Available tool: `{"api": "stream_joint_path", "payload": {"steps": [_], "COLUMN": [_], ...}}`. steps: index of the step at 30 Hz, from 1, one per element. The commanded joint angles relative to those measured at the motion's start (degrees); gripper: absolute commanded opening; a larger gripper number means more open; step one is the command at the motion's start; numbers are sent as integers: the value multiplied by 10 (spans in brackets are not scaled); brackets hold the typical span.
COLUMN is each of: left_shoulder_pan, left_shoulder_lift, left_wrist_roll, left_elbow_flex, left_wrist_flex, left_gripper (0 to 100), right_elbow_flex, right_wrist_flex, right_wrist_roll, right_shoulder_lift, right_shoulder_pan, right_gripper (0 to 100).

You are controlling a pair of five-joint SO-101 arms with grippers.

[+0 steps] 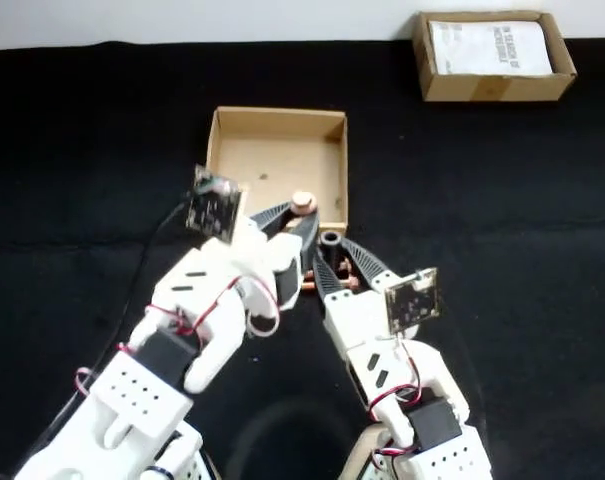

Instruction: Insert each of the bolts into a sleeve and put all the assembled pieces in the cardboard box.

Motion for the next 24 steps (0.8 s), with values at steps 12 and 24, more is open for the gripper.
{"api": "stream_joint_path", "payload": {"steps": [12, 24], "left_shoulder_pan": [7, 40], "left_shoulder_lift": [36, 40], "left_wrist_roll": [-86, -83], "left_elbow_flex": [-188, -186], "left_wrist_flex": [91, 90], "left_gripper": [9, 9], "right_elbow_flex": [80, 80], "right_wrist_flex": [-32, -34], "right_wrist_roll": [9, 10], "right_shoulder_lift": [-7, -7], "right_shoulder_pan": [-1, -3], "right_gripper": [6, 6]}}
